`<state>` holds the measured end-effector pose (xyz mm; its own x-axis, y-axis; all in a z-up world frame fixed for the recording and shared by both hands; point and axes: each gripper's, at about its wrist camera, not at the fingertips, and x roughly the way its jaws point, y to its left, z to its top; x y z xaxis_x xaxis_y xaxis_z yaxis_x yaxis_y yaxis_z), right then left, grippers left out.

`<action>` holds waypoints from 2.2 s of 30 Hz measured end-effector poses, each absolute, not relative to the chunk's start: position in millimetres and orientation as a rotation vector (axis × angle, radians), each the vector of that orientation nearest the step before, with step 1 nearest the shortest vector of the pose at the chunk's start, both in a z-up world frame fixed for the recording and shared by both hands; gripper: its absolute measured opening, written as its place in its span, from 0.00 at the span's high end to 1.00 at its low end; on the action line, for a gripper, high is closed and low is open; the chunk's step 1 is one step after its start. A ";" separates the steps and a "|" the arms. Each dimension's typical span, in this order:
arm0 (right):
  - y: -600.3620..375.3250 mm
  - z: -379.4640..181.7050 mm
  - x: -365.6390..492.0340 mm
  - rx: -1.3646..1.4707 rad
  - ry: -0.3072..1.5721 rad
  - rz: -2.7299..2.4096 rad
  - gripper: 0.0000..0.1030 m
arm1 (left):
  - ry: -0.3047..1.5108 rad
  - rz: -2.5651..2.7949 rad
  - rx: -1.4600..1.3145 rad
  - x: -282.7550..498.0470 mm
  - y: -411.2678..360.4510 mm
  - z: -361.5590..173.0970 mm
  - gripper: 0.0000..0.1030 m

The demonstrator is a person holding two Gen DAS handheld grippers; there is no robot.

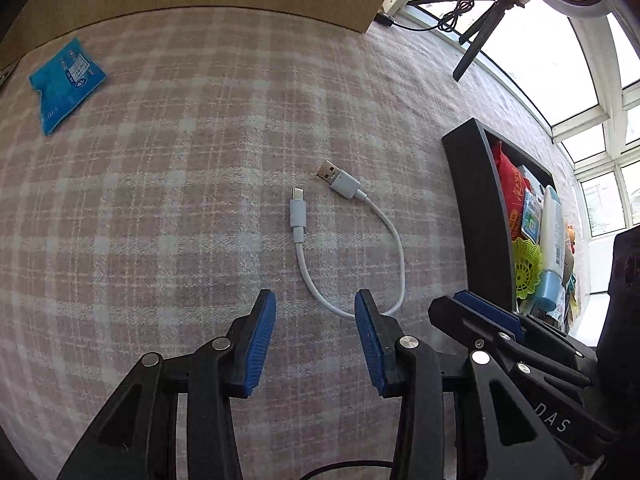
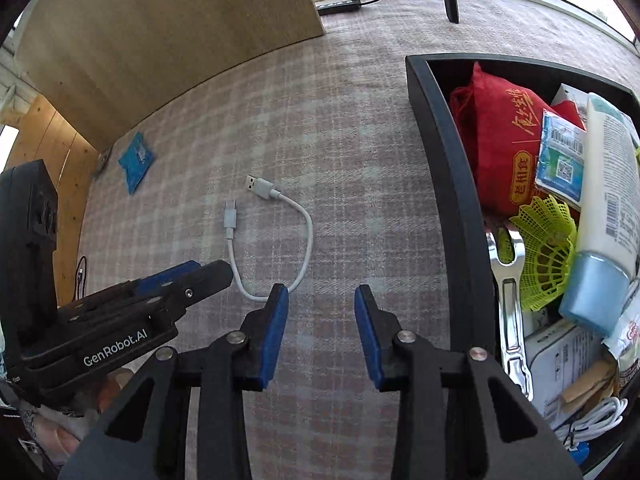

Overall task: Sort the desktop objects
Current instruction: 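Move both tools toward the white USB cable on the table, then grasp the white USB cable with the right tool, then carry the USB cable to the black tray and open the right tool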

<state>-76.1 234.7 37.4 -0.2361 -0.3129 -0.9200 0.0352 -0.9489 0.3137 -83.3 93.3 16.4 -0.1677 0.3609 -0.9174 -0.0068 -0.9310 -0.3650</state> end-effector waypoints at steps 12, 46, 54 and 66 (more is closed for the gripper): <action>236.5 19.6 -96.5 1.841 -0.553 -2.207 0.70 | -0.398 2.231 -1.854 -95.2 96.3 14.1 0.64; 260.6 93.7 -84.9 1.650 -0.318 -2.427 0.96 | -0.316 2.208 -1.679 -99.0 152.3 49.2 0.86; 306.0 141.0 -69.0 1.560 -0.358 -2.546 0.96 | -0.230 2.179 -1.587 -86.5 195.2 77.2 0.86; 412.5 185.2 -55.3 1.514 -0.508 -2.715 0.96 | -0.214 2.186 -1.579 -79.8 191.6 84.4 0.86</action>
<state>-55.3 412.5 185.2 -0.5376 -0.1482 -0.8301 -0.1623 -0.9478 0.2743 -79.8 191.6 84.4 -0.2566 0.4301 -0.8656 -0.2539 -0.8941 -0.3690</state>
